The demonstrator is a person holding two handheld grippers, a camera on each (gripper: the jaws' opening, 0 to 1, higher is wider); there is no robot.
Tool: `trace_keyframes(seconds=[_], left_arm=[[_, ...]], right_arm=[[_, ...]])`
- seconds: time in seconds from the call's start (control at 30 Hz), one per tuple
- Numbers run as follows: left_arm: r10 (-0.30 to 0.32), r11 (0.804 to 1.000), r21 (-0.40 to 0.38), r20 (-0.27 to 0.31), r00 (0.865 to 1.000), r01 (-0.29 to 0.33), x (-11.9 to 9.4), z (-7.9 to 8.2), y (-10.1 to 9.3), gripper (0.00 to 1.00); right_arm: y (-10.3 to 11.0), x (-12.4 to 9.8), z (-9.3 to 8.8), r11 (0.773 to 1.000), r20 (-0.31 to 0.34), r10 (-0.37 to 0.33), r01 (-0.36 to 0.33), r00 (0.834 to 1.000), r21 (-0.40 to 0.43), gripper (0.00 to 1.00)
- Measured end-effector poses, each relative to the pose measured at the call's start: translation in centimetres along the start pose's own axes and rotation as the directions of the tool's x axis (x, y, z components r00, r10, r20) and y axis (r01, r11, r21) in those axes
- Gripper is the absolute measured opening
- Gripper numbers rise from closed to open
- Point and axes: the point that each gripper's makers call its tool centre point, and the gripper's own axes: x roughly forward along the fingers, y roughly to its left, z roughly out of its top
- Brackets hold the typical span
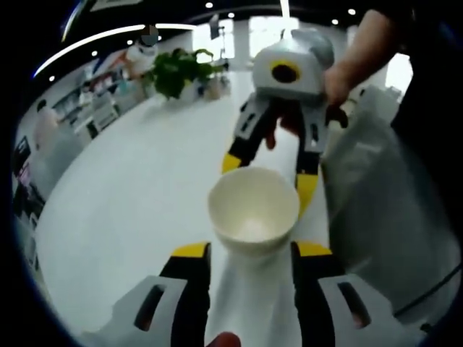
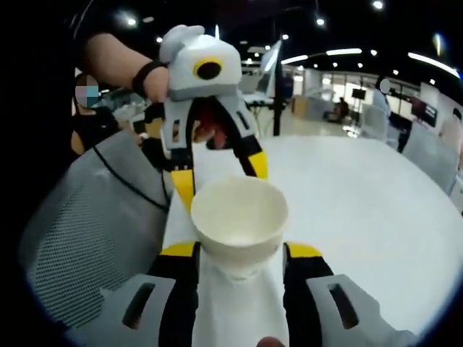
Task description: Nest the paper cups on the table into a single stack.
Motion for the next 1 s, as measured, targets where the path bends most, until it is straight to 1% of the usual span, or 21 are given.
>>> trace_keyframes(seconds=[0.03,0.13,0.2,0.4,0.7,0.87,1.0], left_arm=[[-0.007,1.000,-0.002,0.002,1.000,0.007,0.1,0.1,-0.1,0.42],[-0.018,1.000,0.005,0.003,1.000,0.018,0.3,0.4,-0.3,0.40],[-0.016,1.000,-0.002,0.007,1.000,0.016,0.4,0.5,-0.3,0.40],[-0.028,1.000,-0.009,0.008,1.000,0.028,0.6,0.4,-0.3,0.40],[-0.026,1.000,0.010,0.009,1.000,0.026,0.5,0.9,-0.1,0.38],[-0.020,1.000,0.022,0.006,1.000,0.020,0.3,1.6,0.5,0.38],[-0.012,0.999,0.046,0.003,1.000,0.012,0.1,2.4,1.5,0.38]], right_arm=[[0.1,0.1,0.1,1.000,0.006,0.007,-0.007,1.000,0.012,0.43],[0.1,0.2,0.0,1.000,0.002,0.007,-0.007,1.000,0.004,0.43],[0.2,0.3,0.1,1.000,0.004,0.007,-0.007,1.000,0.006,0.43],[0.2,0.3,0.2,1.000,0.012,0.003,-0.003,1.000,0.007,0.42],[0.0,-0.2,0.5,1.000,0.020,-0.005,0.005,1.000,-0.001,0.41],[-0.7,-0.6,1.0,1.000,0.027,-0.018,0.019,0.999,-0.011,0.41],[-1.7,-1.0,1.7,0.999,0.037,-0.035,0.036,0.999,-0.023,0.41]])
